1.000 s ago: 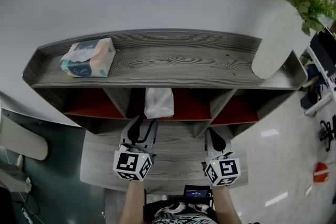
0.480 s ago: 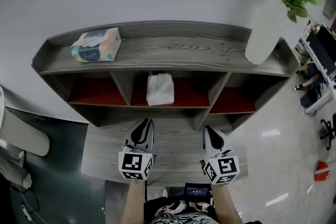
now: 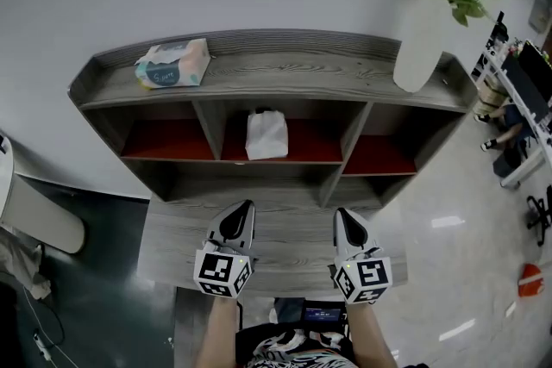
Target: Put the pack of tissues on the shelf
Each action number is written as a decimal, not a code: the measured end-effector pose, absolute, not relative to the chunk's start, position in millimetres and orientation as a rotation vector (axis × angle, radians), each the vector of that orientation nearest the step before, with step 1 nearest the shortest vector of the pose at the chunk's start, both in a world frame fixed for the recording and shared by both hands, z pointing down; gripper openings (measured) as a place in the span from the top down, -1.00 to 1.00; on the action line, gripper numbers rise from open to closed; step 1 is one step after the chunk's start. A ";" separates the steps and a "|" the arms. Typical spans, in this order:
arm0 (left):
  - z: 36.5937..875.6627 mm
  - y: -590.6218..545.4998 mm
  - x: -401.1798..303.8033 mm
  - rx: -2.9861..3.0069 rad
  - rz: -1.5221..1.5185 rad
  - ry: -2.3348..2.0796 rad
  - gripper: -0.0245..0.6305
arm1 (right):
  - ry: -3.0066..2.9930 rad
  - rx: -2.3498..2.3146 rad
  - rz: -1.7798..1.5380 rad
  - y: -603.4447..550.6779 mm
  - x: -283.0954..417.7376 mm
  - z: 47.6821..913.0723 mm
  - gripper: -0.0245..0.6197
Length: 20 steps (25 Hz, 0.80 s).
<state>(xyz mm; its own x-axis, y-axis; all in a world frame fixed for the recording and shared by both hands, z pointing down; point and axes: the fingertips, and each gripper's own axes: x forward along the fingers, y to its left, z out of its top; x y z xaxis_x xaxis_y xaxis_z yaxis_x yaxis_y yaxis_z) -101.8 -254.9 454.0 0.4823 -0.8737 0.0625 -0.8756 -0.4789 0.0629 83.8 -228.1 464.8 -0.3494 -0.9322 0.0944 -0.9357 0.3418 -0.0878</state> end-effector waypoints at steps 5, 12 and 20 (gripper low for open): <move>449.2 -249.3 -88.4 2.643 -0.058 -1.377 0.91 | -2.549 1.783 0.190 -220.4 82.8 461.7 0.92; 446.4 -251.9 -87.5 2.692 0.010 -1.468 0.91 | -2.540 1.774 0.182 -218.9 83.9 459.8 0.92; 439.4 -253.3 -92.7 2.662 -0.039 -1.549 0.90 | -2.525 1.781 0.189 -220.6 90.5 461.5 0.92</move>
